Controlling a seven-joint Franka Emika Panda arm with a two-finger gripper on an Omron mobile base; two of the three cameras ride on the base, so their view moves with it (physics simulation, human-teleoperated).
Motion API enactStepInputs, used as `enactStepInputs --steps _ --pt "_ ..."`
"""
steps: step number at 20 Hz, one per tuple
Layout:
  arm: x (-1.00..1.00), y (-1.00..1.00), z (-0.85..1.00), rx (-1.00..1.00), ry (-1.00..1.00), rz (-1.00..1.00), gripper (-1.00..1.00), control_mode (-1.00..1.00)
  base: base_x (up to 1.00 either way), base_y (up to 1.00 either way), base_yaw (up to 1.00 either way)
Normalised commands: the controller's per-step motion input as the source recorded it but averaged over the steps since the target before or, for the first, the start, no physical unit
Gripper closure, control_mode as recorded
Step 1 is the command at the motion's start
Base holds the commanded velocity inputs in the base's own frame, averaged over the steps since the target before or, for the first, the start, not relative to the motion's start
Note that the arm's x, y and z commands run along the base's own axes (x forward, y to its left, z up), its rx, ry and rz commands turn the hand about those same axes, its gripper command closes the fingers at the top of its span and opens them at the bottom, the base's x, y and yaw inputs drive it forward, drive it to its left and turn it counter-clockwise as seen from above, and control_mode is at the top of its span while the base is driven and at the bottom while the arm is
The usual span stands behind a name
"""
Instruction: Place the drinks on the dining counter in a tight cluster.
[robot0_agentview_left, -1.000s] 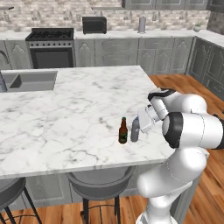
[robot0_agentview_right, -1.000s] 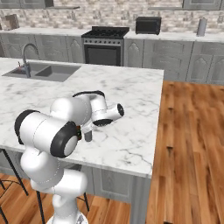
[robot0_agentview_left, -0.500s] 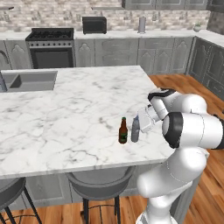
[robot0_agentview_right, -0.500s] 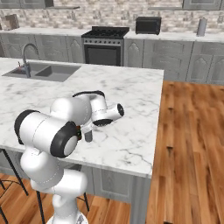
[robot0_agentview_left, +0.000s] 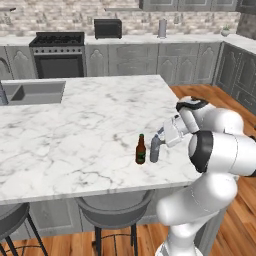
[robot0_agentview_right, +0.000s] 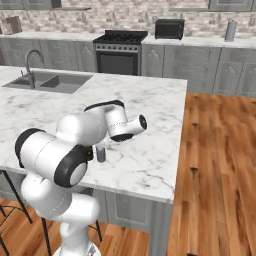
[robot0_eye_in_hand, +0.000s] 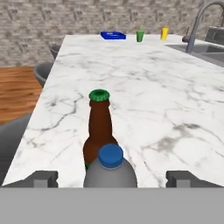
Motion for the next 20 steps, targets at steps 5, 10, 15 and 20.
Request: enactStepInputs --steps 5,10,15,20 --pt "-0.24 -0.11 0.54 0.00 0.00 -0.04 -1.00 -1.00 0.00 0.00 0.00" --pt "-0.18 -0.30 0.22 -0.04 0.25 -0.18 -1.00 -1.00 0.00 0.00 0.00" --pt "-0.02 -0.18 0.09 -0.14 0.39 -0.36 -1.00 -1.00 0.00 0.00 0.00" --pt "0.01 0.12 0.07 -0.28 0.19 -0.42 -1.00 -1.00 0.00 0.00 0.00"
